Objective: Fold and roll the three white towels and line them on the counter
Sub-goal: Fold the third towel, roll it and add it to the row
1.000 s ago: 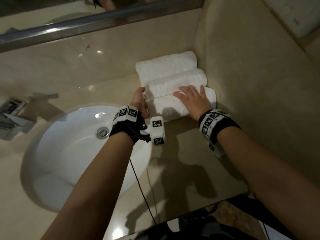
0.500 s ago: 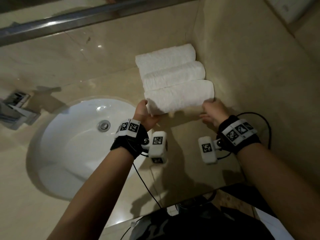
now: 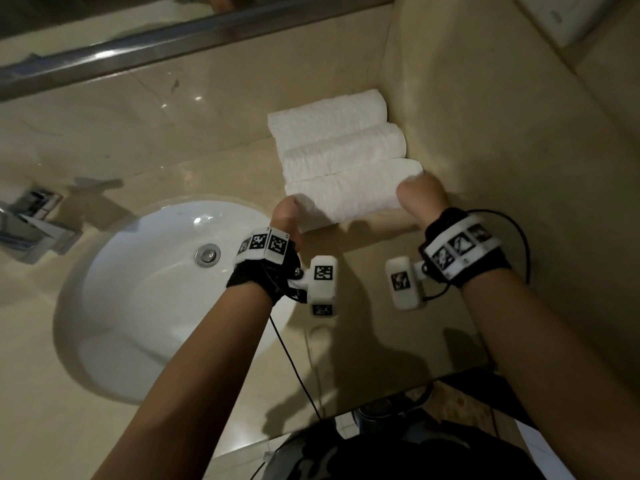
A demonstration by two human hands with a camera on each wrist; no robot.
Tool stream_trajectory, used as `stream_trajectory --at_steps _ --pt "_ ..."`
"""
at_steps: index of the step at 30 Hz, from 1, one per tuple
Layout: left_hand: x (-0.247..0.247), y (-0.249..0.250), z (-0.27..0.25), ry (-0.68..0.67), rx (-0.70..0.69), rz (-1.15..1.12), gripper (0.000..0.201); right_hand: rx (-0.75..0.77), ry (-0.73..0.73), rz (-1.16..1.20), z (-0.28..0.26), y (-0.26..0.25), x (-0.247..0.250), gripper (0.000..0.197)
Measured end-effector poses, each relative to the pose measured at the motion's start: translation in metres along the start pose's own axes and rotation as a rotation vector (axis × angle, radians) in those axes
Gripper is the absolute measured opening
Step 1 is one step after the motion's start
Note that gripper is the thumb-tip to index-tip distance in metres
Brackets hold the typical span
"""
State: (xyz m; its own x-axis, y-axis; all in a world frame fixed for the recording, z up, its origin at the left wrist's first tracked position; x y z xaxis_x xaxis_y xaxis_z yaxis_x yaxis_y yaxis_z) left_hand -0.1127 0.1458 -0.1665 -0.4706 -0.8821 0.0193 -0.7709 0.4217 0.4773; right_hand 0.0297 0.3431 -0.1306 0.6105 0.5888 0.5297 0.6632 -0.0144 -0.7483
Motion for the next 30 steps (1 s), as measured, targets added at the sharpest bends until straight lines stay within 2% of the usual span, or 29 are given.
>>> stream_trajectory --at_steps 2,3,5,7,9,12,17,21,26,28,30 --pt "0.005 0.014 0.011 0.02 -0.101 -0.013 0.053 0.201 0.069 -0.268 0.002 -0.027 0.0 0.048" --pt "0.005 0.022 0.008 0.023 -0.133 -0.014 0.057 0.325 0.044 -0.358 0.002 -0.043 -0.009 0.051" --pt "-0.002 0.039 0.001 -0.003 -0.23 -0.006 0.055 0.461 -0.081 -0.451 0.005 -0.061 -0.034 0.056" --pt "-0.008 0.049 -0.003 -0.034 -0.284 0.02 0.052 0.474 -0.189 -0.528 0.019 -0.061 -0.05 0.057" --pt "-0.015 0.054 0.001 -0.06 -0.32 0.061 0.052 0.506 -0.22 -0.65 0.03 -0.06 -0.056 0.055" --pt "-0.02 0.051 0.012 -0.132 -0.294 0.078 0.063 0.5 -0.248 -0.761 0.041 -0.053 -0.059 0.054" --pt "-0.026 0.055 0.007 -0.09 -0.323 0.184 0.063 0.354 -0.18 -0.742 0.047 -0.041 -0.051 0.059" --pt "-0.02 0.06 0.004 -0.072 -0.322 0.184 0.061 0.278 -0.104 -0.715 0.047 -0.043 -0.047 0.06" --pt "-0.015 0.057 0.012 -0.114 -0.298 0.2 0.054 0.28 -0.023 -0.639 0.046 -0.056 -0.031 0.052" --pt "-0.012 0.061 -0.002 -0.121 -0.325 0.168 0.056 0.301 0.015 -0.616 0.041 -0.06 -0.022 0.048" --pt "-0.001 0.067 -0.002 -0.041 -0.361 0.151 0.052 0.362 0.04 -0.572 0.035 -0.07 -0.017 0.043"
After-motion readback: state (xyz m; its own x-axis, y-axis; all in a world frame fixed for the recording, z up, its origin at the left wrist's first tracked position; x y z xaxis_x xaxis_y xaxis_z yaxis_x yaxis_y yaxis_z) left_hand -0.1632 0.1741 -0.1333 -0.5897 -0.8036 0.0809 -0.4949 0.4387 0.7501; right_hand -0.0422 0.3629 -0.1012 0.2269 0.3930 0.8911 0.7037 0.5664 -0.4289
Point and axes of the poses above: each hand's wrist, its own z-axis towards the middle knuckle, its own x-axis out of the back of the hand, y = z × x, the point moved 10 cm from there along z, towards the middle knuckle, and after that the axes turned 12 degrees about x, right-handed, at the moved point
